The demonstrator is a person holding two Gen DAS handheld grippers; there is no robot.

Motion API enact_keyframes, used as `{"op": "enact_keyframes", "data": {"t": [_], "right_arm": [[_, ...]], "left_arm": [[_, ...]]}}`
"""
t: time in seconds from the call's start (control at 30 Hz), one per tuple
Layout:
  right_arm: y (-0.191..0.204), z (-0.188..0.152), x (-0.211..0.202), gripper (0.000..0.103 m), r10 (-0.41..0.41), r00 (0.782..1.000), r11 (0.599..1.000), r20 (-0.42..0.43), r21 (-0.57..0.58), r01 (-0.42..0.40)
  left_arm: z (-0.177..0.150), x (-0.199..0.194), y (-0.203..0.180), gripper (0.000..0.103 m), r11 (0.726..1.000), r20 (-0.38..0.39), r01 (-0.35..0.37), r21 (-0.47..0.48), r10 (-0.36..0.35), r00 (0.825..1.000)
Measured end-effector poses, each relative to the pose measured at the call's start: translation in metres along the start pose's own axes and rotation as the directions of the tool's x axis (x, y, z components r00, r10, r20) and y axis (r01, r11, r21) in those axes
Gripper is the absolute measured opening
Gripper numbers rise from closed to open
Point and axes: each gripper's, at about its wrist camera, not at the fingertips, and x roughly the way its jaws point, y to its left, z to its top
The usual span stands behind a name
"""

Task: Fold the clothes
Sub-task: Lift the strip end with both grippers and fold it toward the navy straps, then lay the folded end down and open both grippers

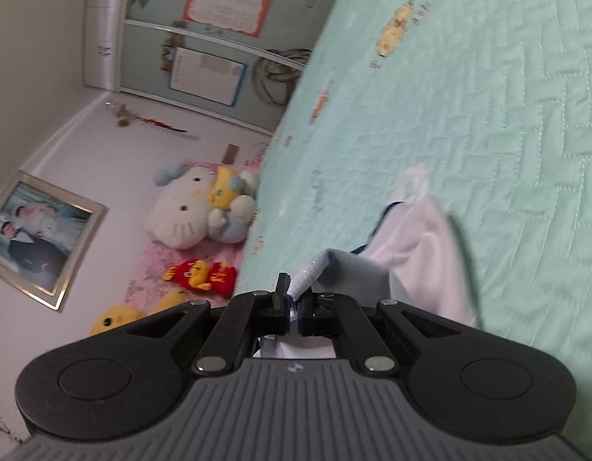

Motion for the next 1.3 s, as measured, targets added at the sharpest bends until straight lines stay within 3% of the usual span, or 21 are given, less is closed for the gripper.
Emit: {"op": "enact_keyframes", "data": {"t": [0.1,0.17,0.2,0.23,0.27,0.33,0.5,0.73,0.93,1.07,1.2,1.3], "right_arm": [[-0.014,0.008,0.016,0.002,-0.019,1.000,1.000,-0.010,0.018,0.019],[-0.018,0.011,0.023,0.004,-0.037,0.999,0.999,-0.009,0.034,0.038],[-0.020,0.013,0.025,0.006,-0.044,0.999,0.998,-0.007,0.046,0.044],[-0.021,0.015,0.027,0.008,-0.046,0.999,0.997,-0.003,0.063,0.046],[-0.023,0.017,0.029,0.010,-0.045,0.999,0.995,0.002,0.084,0.045],[-0.021,0.020,0.028,0.023,-0.027,0.999,0.996,0.023,0.087,0.025],[-0.014,0.016,0.014,0.029,-0.035,0.995,0.998,0.095,0.061,0.029],[-0.006,0.007,-0.009,0.029,-0.107,0.981,0.991,0.161,-0.068,0.119],[-0.001,0.004,-0.006,0.029,-0.195,0.967,0.965,0.164,-0.142,0.219],[0.000,0.001,0.004,0.029,-0.281,0.942,0.934,0.185,-0.174,0.312],[-0.011,0.002,0.006,0.030,-0.303,0.936,0.925,0.181,-0.179,0.334],[-0.018,0.001,0.011,0.025,-0.285,0.945,0.930,0.160,-0.192,0.313]], "left_arm": [[0.003,0.003,0.010,0.011,0.999,-0.009,0.021,-0.041,-0.021,1.000],[0.007,0.004,0.018,0.033,0.993,-0.022,0.060,-0.101,-0.062,0.998],[0.009,0.004,0.021,0.052,0.988,-0.027,0.084,-0.130,-0.088,0.996],[0.012,0.002,0.023,0.064,0.982,-0.019,0.102,-0.156,-0.106,0.994],[0.014,-0.001,0.023,0.066,0.978,0.011,0.115,-0.176,-0.115,0.993],[0.016,-0.009,0.024,0.074,0.970,0.078,0.145,-0.197,-0.132,0.988],[0.003,-0.032,0.019,0.074,0.978,0.144,0.142,-0.156,-0.119,0.982],[-0.028,-0.060,0.006,0.074,1.000,0.241,0.024,-0.010,-0.021,0.970],[-0.037,-0.041,-0.019,0.074,0.998,0.230,0.006,0.058,-0.019,0.973],[-0.035,-0.021,-0.020,0.074,0.997,0.211,-0.021,0.070,0.006,0.978],[-0.033,-0.009,-0.014,0.074,0.997,0.202,-0.049,0.064,0.035,0.979],[-0.034,-0.005,-0.011,0.074,0.995,0.206,-0.059,0.075,0.042,0.978]]}}
